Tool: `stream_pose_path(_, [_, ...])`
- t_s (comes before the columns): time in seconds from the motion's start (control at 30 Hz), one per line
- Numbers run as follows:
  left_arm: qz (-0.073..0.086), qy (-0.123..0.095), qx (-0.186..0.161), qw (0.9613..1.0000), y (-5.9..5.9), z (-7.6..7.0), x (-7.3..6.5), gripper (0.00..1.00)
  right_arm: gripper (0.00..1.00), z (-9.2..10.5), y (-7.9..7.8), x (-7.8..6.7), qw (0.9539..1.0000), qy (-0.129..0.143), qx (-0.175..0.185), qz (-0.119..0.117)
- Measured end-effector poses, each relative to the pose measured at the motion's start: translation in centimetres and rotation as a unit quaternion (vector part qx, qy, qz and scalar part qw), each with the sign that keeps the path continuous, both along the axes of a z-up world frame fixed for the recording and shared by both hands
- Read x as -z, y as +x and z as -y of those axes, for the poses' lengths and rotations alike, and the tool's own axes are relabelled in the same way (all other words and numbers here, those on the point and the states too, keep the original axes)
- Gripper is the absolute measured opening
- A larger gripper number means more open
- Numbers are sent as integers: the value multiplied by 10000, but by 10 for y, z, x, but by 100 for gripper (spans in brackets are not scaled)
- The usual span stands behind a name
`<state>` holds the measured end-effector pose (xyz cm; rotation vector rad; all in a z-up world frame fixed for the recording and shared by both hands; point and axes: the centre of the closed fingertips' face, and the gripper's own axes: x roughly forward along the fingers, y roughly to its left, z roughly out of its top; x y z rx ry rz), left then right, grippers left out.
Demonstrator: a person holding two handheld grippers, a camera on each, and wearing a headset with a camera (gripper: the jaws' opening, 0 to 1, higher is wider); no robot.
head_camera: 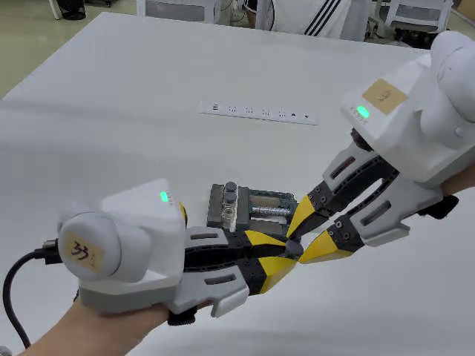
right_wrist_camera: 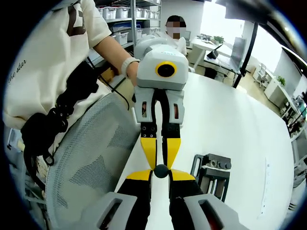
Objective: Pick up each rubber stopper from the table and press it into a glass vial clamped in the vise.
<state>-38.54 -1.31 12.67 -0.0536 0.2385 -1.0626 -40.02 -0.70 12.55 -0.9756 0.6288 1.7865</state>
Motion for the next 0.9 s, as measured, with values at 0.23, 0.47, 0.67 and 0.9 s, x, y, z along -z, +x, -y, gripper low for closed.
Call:
stream_pose_path(0.23, [-3, -1, 11, 10000, 1, 0, -1, 4, 8, 0, 1, 0, 10000, -55, -35, 64])
stream_pose_path(0.47, [-21, -10, 9, 10000, 1, 0, -1, 4, 8, 0, 2, 0, 9997, -66, -146, 170])
stream_pose_path(0.67, [-51, -28, 21, 10000, 0, 0, -1, 4, 8, 1, 3, 1, 9994, -107, -235, 243])
stream_pose_path(0.9, [-68, -96, 8, 9999, 0, 0, -2, 4, 9, 1, 5, 2, 9991, -100, -269, 304])
